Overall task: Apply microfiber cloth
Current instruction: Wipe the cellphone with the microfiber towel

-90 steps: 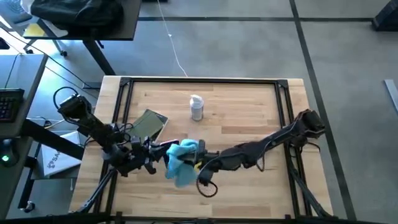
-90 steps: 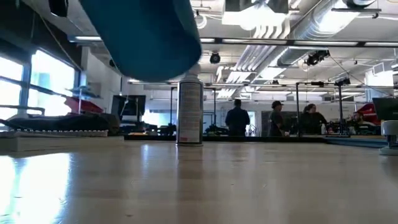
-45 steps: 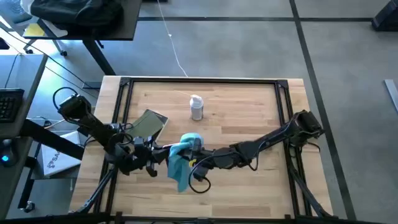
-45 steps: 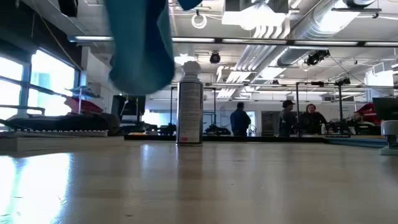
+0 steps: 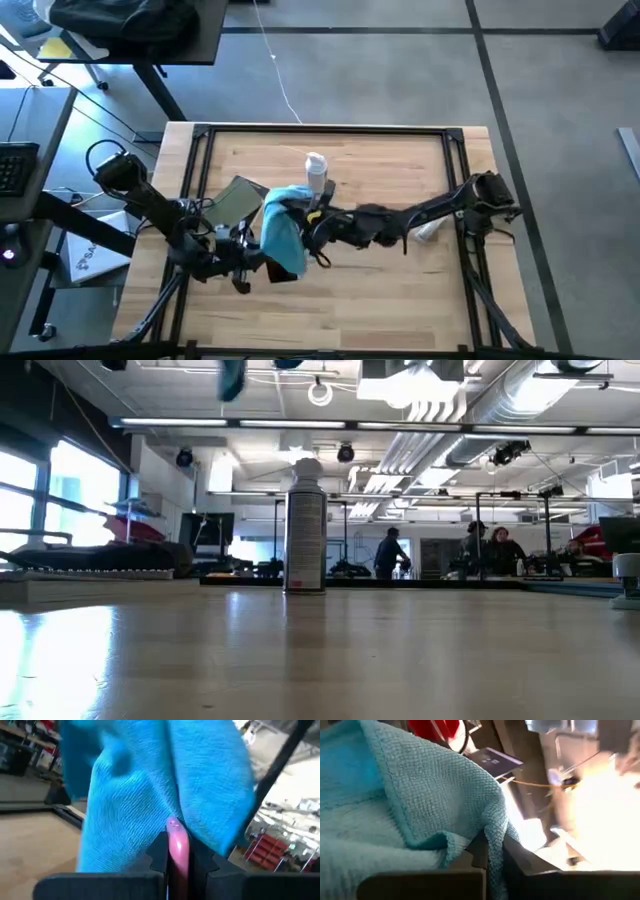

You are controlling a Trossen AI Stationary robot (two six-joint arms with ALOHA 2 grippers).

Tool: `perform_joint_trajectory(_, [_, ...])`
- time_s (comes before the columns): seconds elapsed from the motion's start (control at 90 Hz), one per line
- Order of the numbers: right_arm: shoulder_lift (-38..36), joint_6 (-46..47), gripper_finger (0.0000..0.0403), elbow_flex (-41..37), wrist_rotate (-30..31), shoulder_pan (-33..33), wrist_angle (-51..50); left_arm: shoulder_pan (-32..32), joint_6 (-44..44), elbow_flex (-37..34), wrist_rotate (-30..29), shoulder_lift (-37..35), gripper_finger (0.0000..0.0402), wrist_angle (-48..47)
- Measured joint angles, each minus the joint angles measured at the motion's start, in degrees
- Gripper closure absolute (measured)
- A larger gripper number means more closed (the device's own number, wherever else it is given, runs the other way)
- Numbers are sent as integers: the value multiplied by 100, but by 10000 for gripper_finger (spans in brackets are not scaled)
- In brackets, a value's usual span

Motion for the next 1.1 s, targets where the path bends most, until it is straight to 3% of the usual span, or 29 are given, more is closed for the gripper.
perform_joint_trajectory(0.211, [-5, 1393, 403, 48, -130, -24, -658, 107, 744, 0, -157, 0, 389, -56])
perform_joint_trajectory(0.344, [-17, 2414, 403, 657, -141, -138, -2558, 216, 1622, 0, -150, -2, 389, -53])
perform_joint_trajectory(0.478, [-28, 3341, 403, 1303, -645, -253, -4182, 373, 2269, 0, 27, -1, 389, -90])
perform_joint_trajectory(0.767, [-31, 3599, 403, 1735, -664, -55, -5166, 690, 2388, 0, 430, 0, 389, -500])
perform_joint_trajectory(1.1, [-189, 3692, 403, 1738, 419, 265, -5928, 705, 2059, 0, 117, -304, 389, -496])
